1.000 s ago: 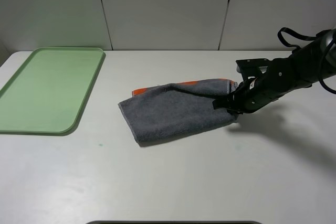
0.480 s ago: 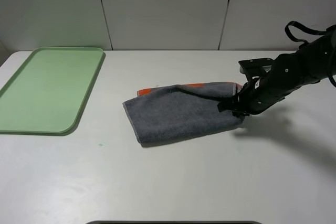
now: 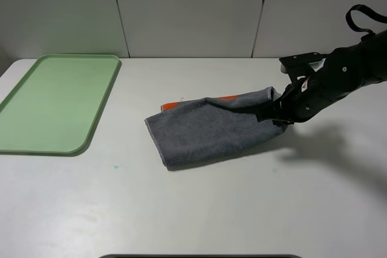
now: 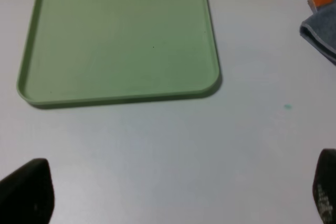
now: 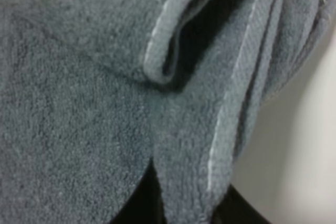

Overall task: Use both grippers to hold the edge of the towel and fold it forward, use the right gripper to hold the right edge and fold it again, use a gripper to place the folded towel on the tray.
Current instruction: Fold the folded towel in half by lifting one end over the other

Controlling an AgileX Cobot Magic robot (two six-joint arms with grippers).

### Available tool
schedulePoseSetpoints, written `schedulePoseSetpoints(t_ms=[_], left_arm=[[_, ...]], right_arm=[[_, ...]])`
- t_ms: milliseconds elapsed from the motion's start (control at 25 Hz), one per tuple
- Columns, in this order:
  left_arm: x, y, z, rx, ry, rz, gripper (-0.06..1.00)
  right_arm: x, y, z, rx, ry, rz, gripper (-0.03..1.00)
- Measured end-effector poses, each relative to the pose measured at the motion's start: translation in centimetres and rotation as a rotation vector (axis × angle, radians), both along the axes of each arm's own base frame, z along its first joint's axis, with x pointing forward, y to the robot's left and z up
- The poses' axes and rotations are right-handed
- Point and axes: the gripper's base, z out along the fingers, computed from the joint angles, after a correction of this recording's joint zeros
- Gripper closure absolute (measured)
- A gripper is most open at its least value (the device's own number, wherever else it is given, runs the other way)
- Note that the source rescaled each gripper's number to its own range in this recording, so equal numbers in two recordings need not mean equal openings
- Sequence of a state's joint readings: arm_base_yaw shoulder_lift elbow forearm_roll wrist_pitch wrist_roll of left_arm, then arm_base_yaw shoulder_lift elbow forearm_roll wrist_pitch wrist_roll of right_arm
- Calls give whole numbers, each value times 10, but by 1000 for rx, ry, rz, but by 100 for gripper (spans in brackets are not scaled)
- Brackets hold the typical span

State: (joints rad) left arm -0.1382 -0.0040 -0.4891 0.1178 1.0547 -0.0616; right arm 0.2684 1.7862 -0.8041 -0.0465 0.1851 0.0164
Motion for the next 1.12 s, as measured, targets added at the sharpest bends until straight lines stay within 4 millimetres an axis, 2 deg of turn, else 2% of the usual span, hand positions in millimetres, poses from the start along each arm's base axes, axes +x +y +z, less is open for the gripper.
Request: schedulePoseSetpoints(t_ms=[600, 1120], left_arm=[[0, 0, 0, 1, 0, 0, -6], [0, 0, 0, 1, 0, 0, -6]], right_arm=[[-3, -4, 35, -58, 4, 37, 86], [-12, -5, 73, -59, -100, 55, 86]])
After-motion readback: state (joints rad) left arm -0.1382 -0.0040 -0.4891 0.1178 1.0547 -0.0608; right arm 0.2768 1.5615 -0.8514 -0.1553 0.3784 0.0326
